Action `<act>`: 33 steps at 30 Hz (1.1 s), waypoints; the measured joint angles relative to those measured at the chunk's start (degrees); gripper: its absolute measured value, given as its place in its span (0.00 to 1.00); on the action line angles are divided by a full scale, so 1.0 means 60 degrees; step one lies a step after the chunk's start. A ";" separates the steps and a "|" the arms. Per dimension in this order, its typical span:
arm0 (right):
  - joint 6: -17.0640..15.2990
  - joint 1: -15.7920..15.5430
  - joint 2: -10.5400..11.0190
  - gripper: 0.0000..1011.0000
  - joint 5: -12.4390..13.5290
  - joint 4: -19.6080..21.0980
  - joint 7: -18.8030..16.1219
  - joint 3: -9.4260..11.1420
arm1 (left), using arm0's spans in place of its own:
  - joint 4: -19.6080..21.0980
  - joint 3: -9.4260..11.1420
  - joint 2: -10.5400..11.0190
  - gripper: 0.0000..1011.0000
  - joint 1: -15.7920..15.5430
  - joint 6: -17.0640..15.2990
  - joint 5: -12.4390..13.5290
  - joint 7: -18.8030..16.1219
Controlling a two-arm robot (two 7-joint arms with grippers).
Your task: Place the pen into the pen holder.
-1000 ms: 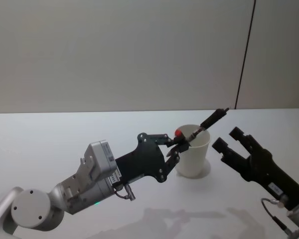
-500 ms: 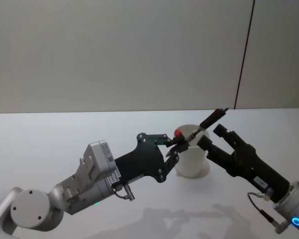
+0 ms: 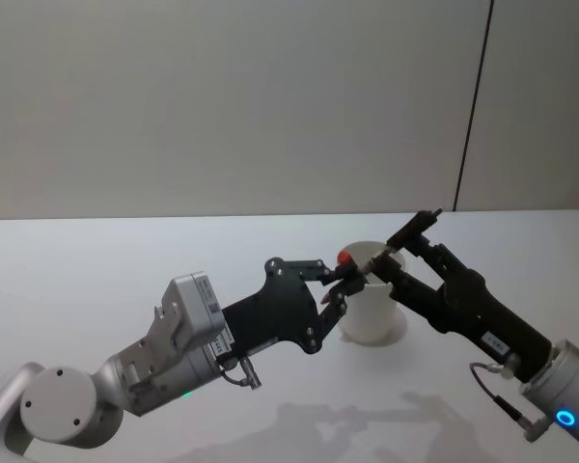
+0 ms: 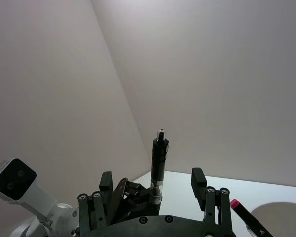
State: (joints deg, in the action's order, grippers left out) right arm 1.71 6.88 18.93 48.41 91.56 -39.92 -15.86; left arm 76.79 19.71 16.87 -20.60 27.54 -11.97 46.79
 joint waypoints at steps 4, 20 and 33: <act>0.0013 0.0039 -0.0005 0.97 -0.0001 0.0000 -0.0016 -0.0012 | 0.0000 0.0000 -0.0001 0.14 0.0000 0.0000 0.0000 0.0000; 0.0226 0.0079 0.0041 0.53 0.0095 0.0097 0.0049 -0.0017 | 0.0000 0.0000 0.0000 0.14 0.0000 0.0000 0.0000 0.0000; 0.0436 0.0052 0.0086 0.14 0.0175 0.0212 0.0213 -0.0011 | 0.0001 0.0001 -0.0001 0.14 0.0000 0.0001 -0.0003 0.0000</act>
State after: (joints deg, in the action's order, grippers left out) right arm 4.32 7.19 19.45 49.46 92.83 -38.64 -15.92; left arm 76.80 19.71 16.87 -20.59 27.55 -11.99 46.79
